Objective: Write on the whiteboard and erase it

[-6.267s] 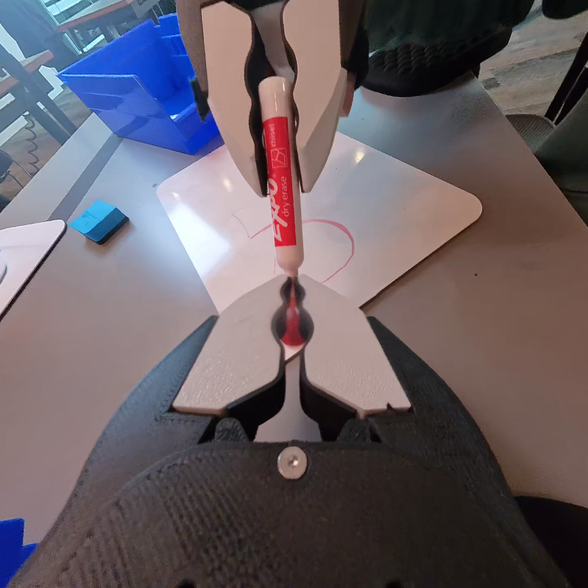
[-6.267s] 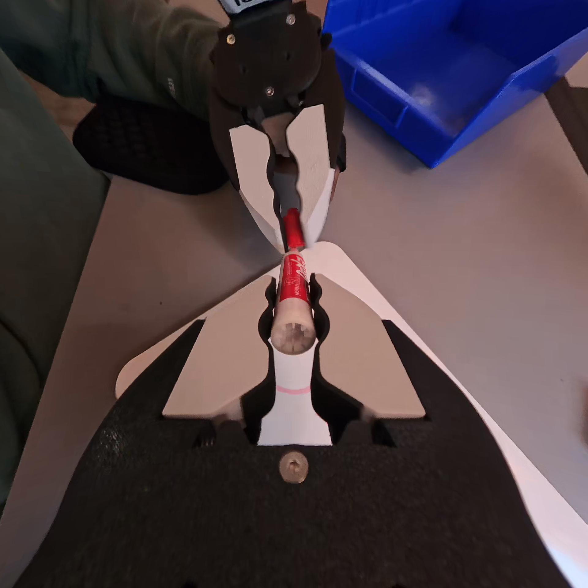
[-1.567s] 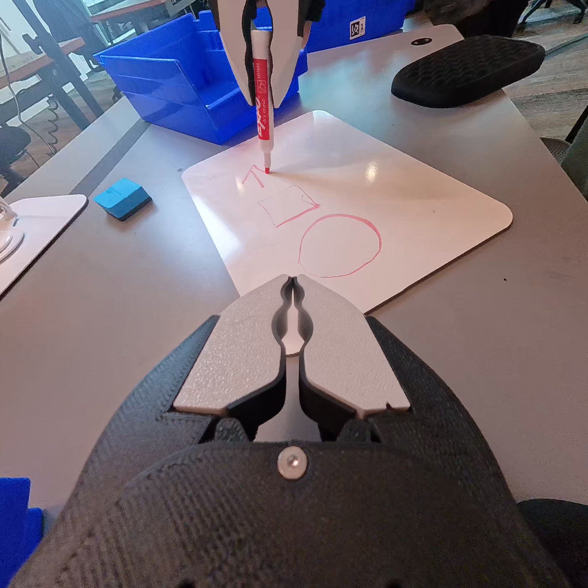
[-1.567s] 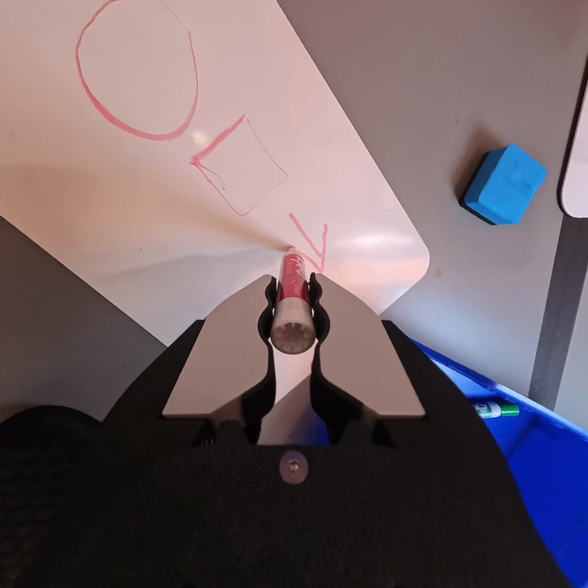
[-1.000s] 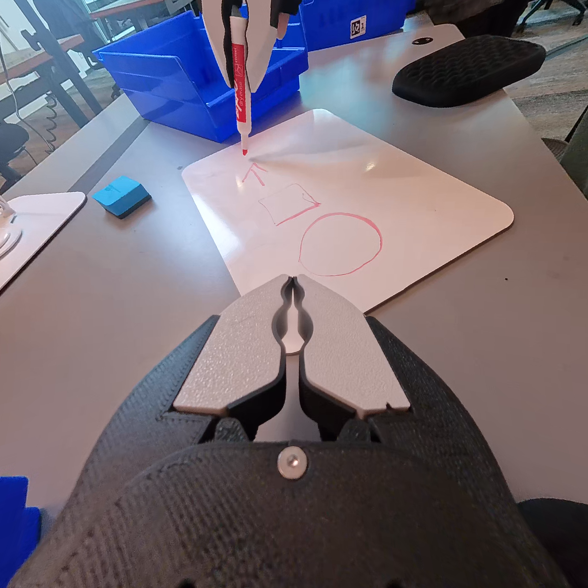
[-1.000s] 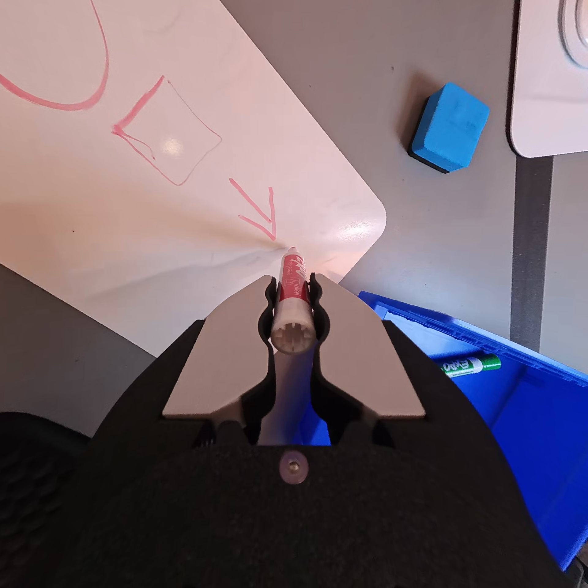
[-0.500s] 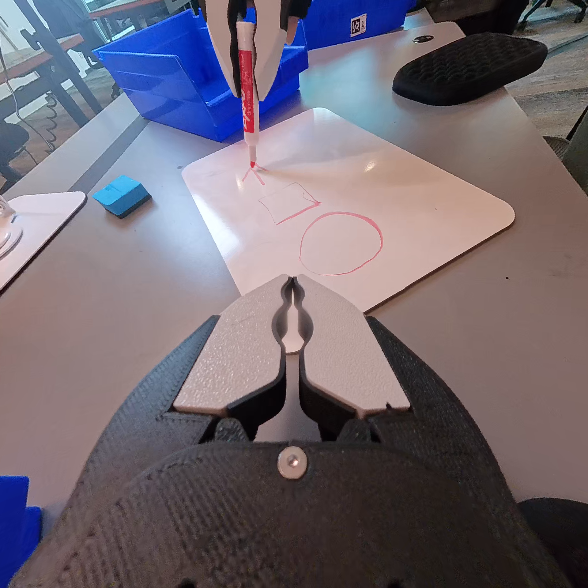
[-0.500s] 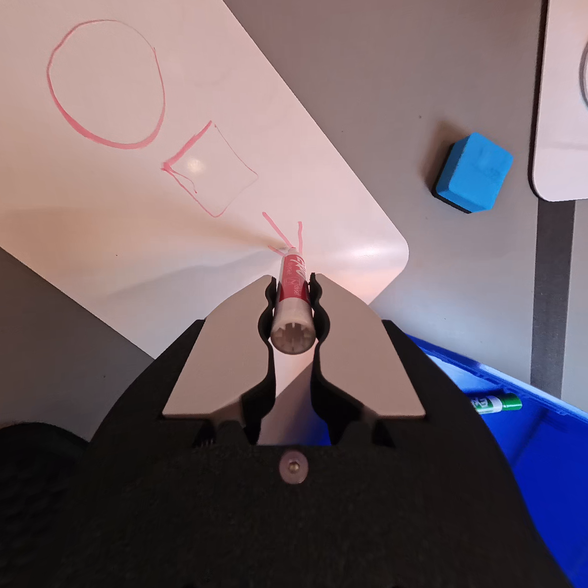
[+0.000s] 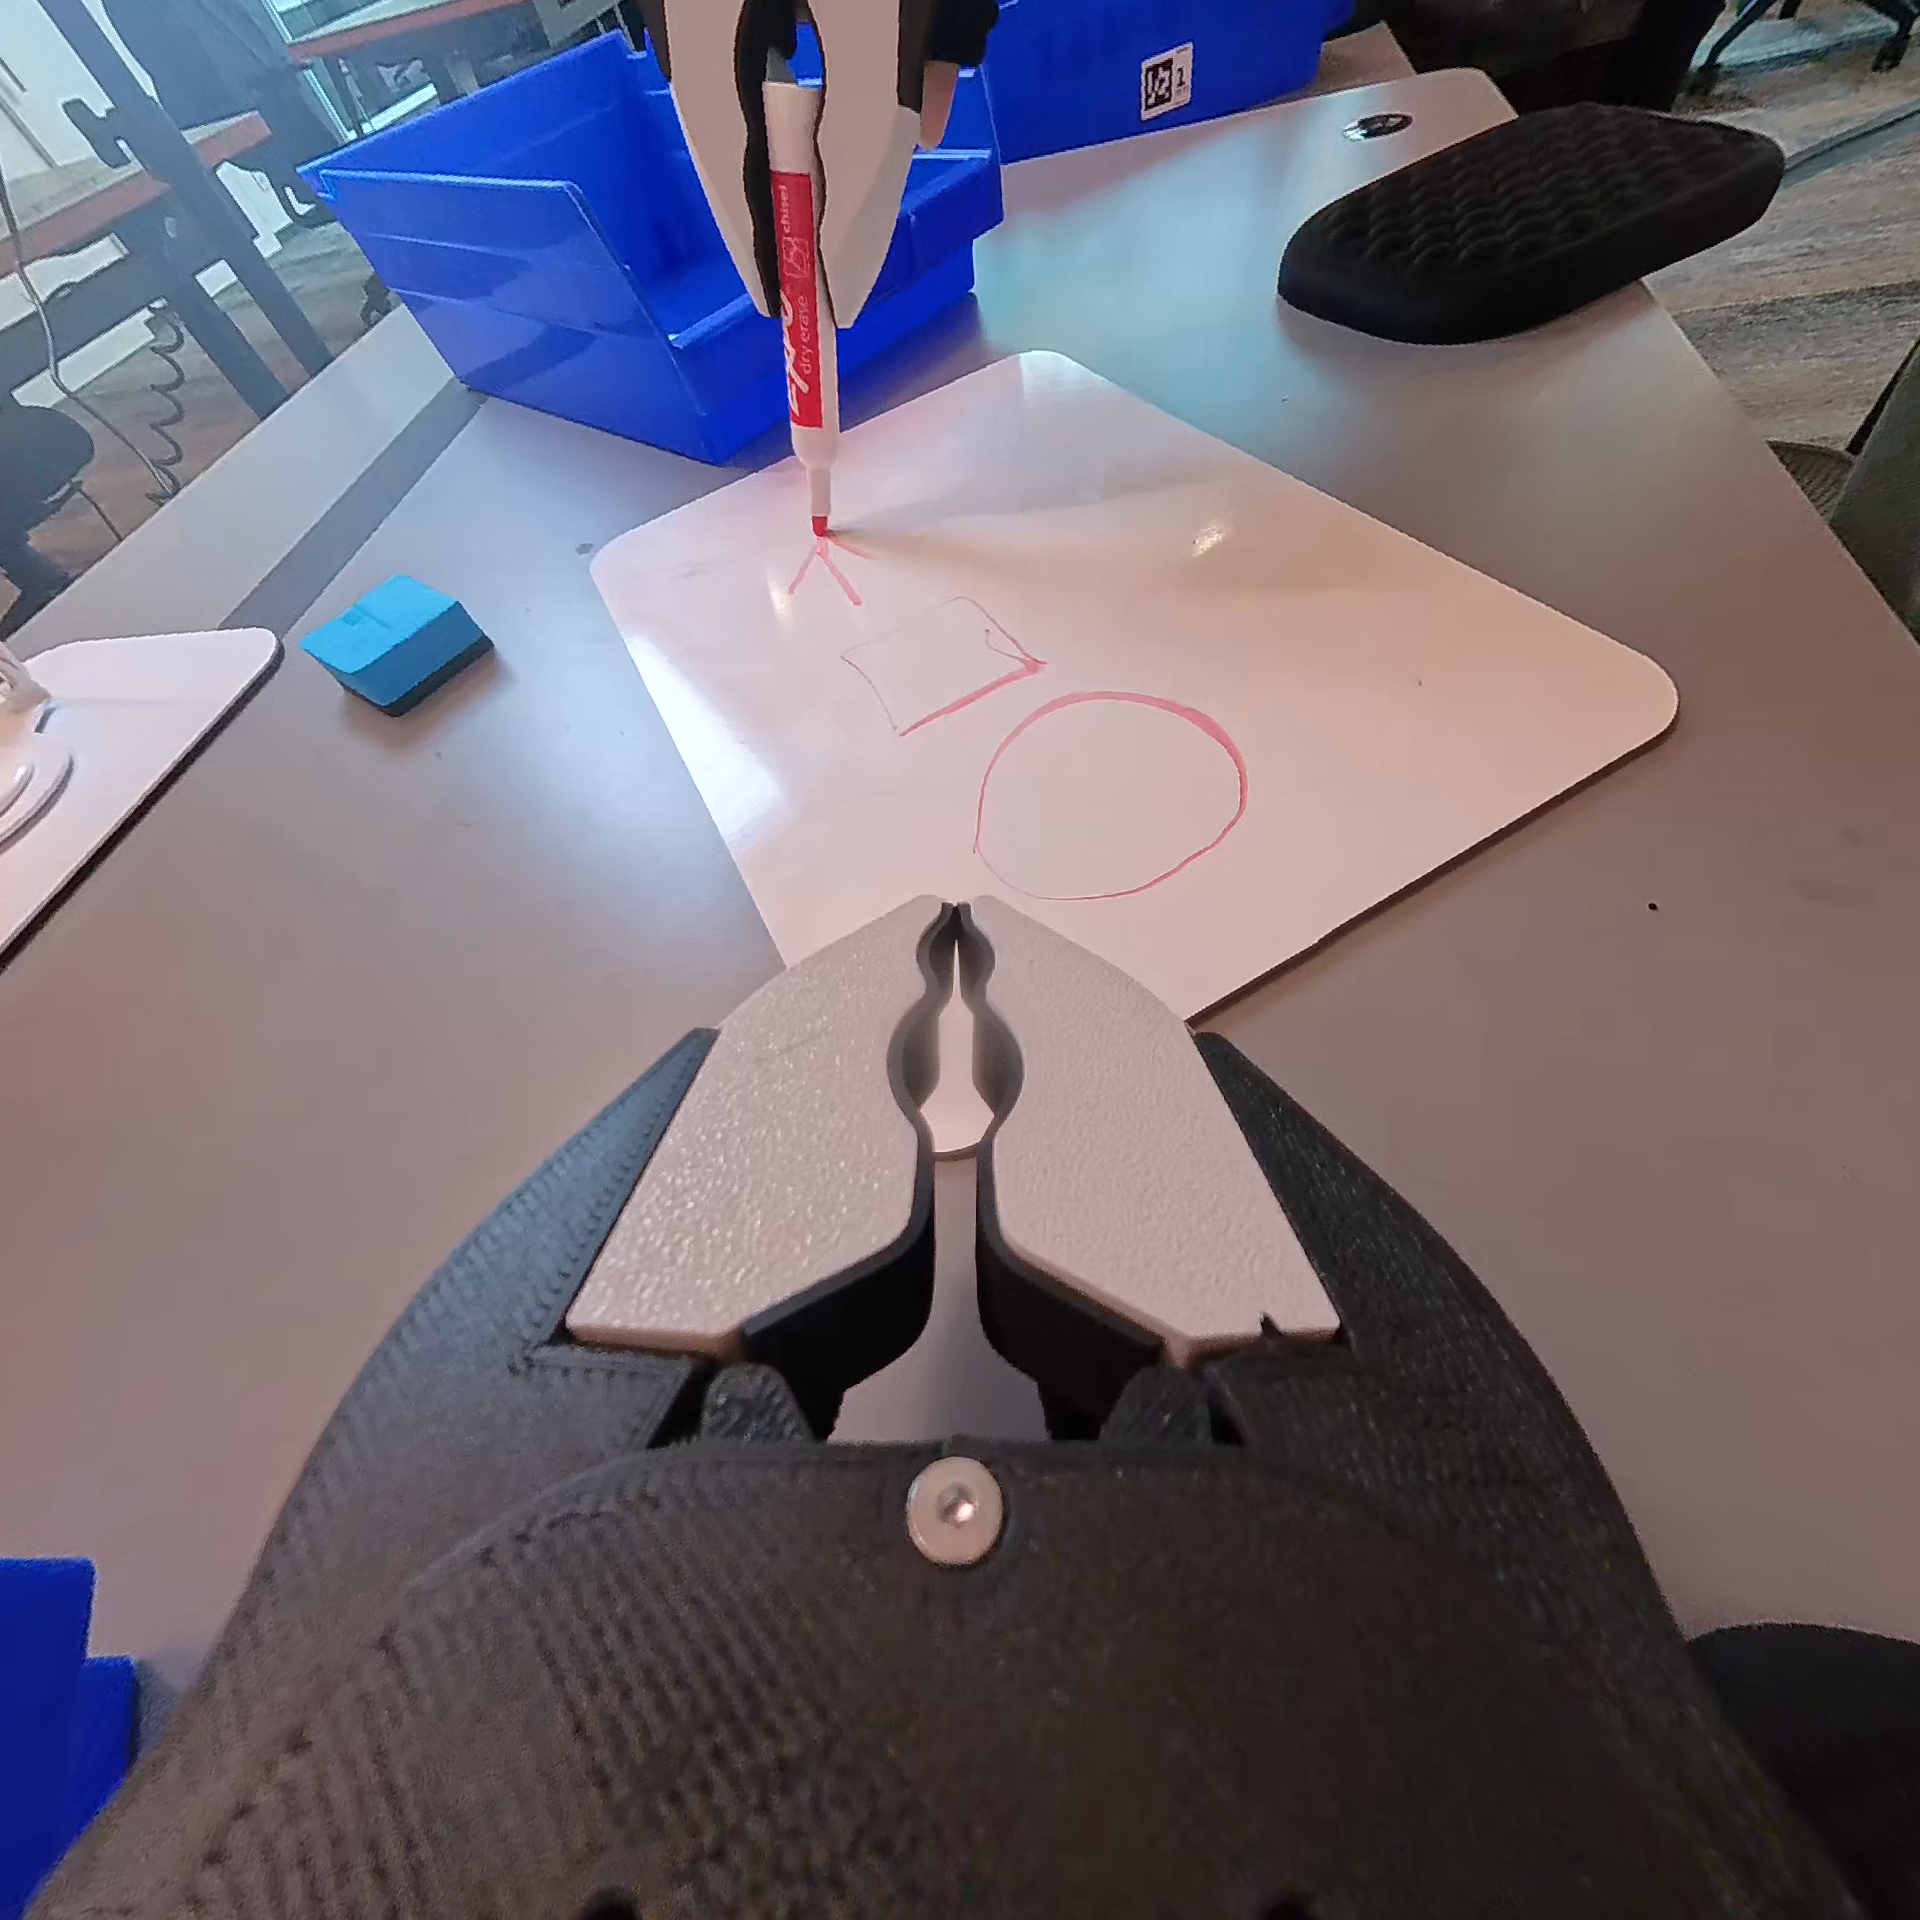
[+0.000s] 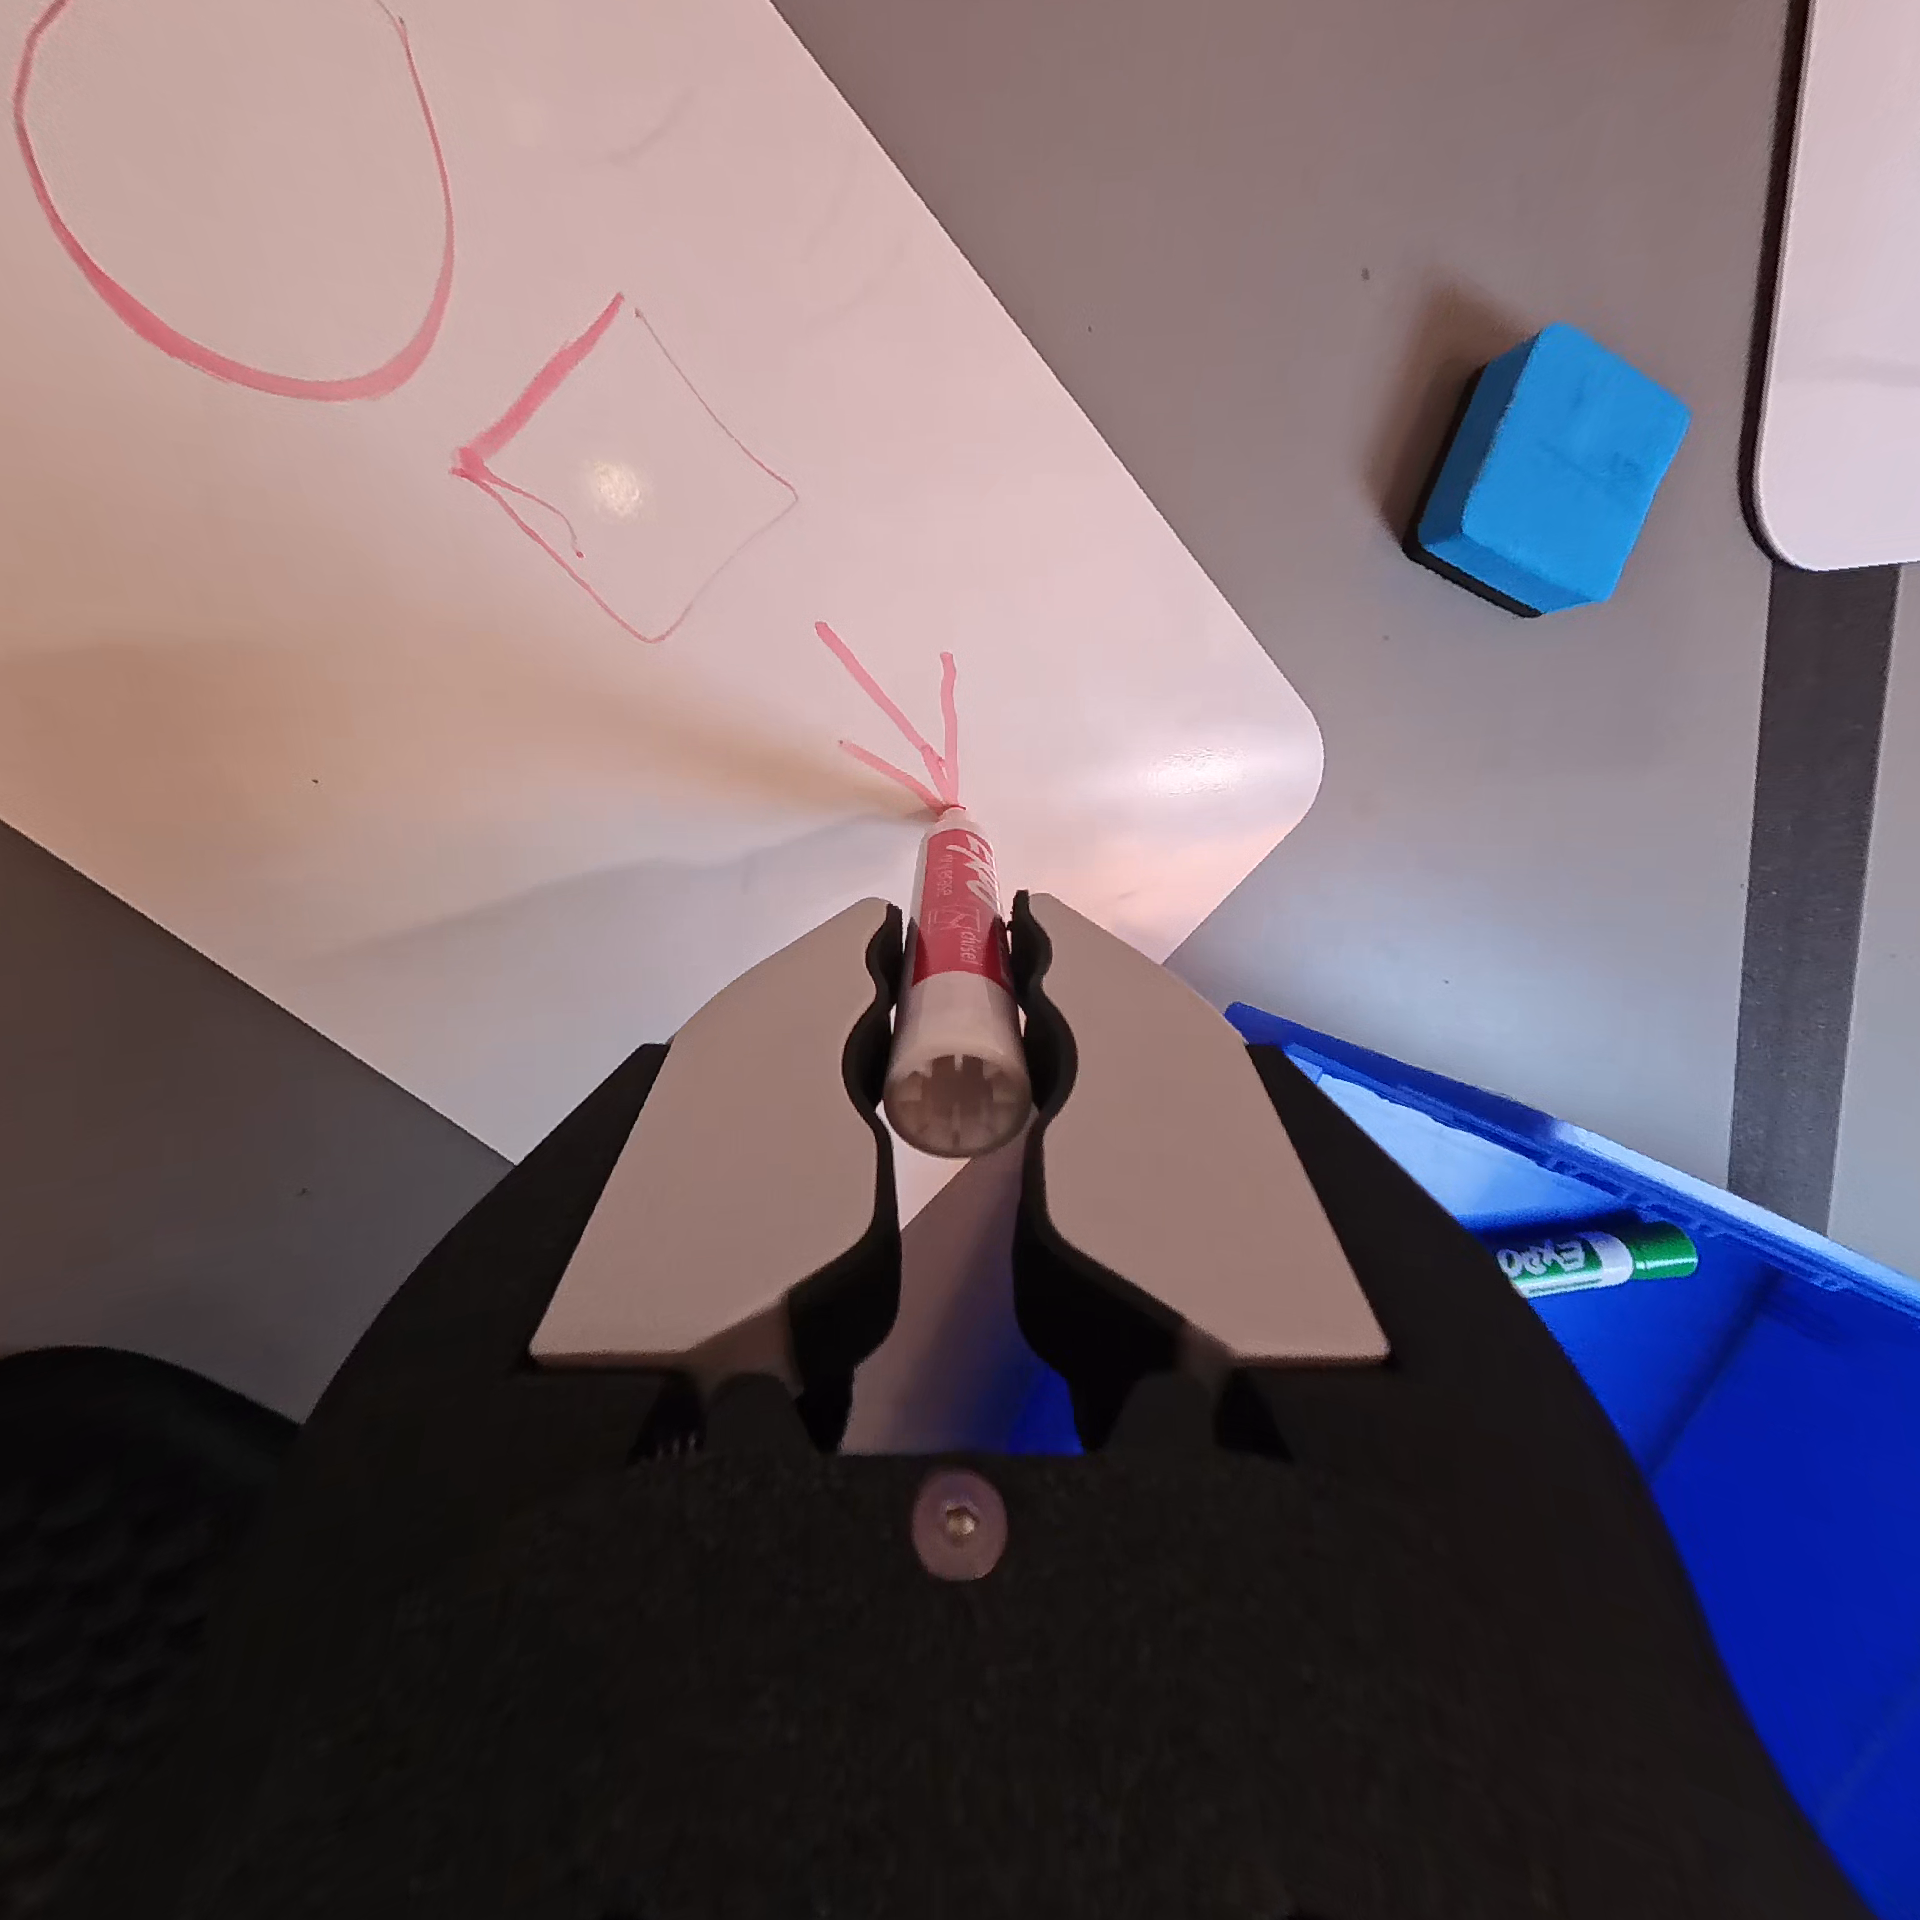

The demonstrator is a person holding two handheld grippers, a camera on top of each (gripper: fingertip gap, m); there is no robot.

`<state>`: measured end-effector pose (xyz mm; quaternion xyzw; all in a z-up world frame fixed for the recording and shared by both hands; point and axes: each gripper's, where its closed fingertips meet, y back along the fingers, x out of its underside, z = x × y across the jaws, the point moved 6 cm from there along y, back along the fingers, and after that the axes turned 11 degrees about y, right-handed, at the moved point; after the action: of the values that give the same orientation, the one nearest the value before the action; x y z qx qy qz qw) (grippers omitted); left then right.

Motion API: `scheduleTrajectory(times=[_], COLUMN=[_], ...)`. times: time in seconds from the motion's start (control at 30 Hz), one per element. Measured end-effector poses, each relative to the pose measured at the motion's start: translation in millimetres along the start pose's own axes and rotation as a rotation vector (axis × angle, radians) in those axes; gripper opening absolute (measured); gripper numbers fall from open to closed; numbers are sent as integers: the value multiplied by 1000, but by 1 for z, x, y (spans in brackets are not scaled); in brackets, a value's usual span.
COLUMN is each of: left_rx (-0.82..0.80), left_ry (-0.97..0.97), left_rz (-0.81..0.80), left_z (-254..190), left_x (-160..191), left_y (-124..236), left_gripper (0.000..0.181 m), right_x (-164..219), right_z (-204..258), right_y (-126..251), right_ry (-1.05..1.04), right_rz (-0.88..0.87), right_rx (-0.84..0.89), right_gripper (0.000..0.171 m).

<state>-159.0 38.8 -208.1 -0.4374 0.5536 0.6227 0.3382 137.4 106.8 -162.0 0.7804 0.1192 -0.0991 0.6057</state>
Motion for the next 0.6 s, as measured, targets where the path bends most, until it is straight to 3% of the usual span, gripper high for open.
scheduleTrajectory(times=[0.6], left_rx=[-1], left_ry=[9], left_rz=[-3], left_z=[1], left_x=[0], left_y=[0], left_gripper=[0], right_x=[8], right_z=[-12], right_y=[0], right_ry=[-26], right_rz=[-22], right_rx=[48], right_gripper=[20])
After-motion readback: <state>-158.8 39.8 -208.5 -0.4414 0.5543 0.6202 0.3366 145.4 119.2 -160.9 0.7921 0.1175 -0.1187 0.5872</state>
